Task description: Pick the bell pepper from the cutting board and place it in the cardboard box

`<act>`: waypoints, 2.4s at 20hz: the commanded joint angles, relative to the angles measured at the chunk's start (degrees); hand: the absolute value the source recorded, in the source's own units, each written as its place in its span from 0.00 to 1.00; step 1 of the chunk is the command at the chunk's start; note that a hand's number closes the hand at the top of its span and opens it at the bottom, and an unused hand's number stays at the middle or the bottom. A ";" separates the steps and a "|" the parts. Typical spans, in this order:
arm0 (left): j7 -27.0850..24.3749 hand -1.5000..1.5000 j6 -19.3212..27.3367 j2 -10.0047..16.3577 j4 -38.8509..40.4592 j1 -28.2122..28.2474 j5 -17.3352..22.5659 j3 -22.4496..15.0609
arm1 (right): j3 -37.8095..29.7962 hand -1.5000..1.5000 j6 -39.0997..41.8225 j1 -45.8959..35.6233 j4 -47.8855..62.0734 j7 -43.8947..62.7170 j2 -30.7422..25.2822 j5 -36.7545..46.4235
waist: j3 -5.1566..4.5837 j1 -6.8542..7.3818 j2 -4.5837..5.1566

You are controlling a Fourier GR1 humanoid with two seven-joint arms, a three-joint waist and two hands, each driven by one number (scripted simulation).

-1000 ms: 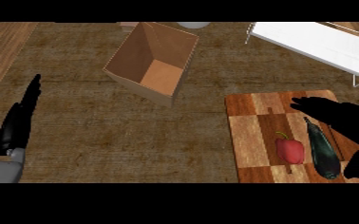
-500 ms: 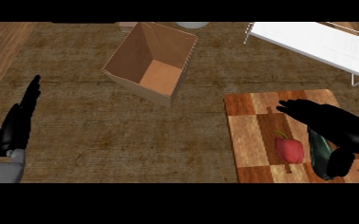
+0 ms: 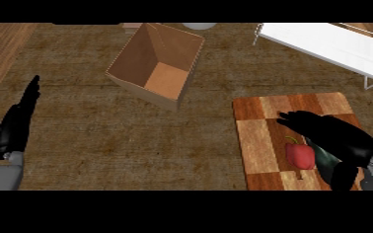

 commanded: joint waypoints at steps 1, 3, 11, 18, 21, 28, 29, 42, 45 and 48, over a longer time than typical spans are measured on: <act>-1.28 0.50 0.68 -1.98 2.32 -1.82 -1.92 0.97 | 0.15 0.00 3.32 -2.46 -1.00 0.75 4.30 1.55 | 0.01 0.06 0.04; -0.46 0.50 0.88 -2.73 -0.76 1.33 -3.08 0.50 | -1.36 0.00 3.94 1.78 -5.85 -1.44 2.22 1.40 | 0.01 -0.05 -0.03; 1.42 0.50 -3.10 -2.00 -7.36 5.17 -1.69 2.55 | 1.29 0.00 9.33 1.07 -8.65 6.81 6.10 8.27 | 0.02 0.47 -0.05; -0.23 0.50 -5.07 -2.00 -0.15 -1.19 -3.26 5.48 | 0.16 0.00 4.99 3.69 -2.87 3.72 8.31 13.42 | 0.02 -0.01 0.05; 1.02 0.50 -3.51 -3.84 0.20 -1.80 -4.96 4.14 | -0.03 1.00 -2.54 1.71 1.75 2.41 9.99 16.48 | 0.03 0.03 0.08; -2.47 0.50 -2.47 -5.45 0.67 0.76 -6.39 3.76 | -0.88 1.00 -16.31 -3.96 9.79 -0.35 14.12 21.50 | 0.05 0.48 0.17; 1.15 0.50 -3.01 -5.70 -4.75 2.16 -5.92 3.38 | -2.00 1.00 -17.07 2.39 2.18 -2.16 10.64 20.72 | 0.05 0.06 -0.05; 0.23 0.50 -4.00 -5.72 0.43 -2.17 -6.36 4.09 | -15.99 1.00 -25.17 -32.66 38.85 -11.83 17.03 13.71 | 0.06 1.05 0.41; -3.35 0.50 -3.54 -5.16 0.43 0.85 -6.20 5.47 | -17.84 1.00 -24.02 -32.81 31.45 -10.82 19.11 9.77 | 0.01 0.36 0.02; -1.29 0.50 -5.24 -3.92 0.74 -0.89 -5.55 5.81 | -20.57 1.00 -27.42 -36.93 30.62 -16.33 18.68 6.45 | 0.03 0.41 0.08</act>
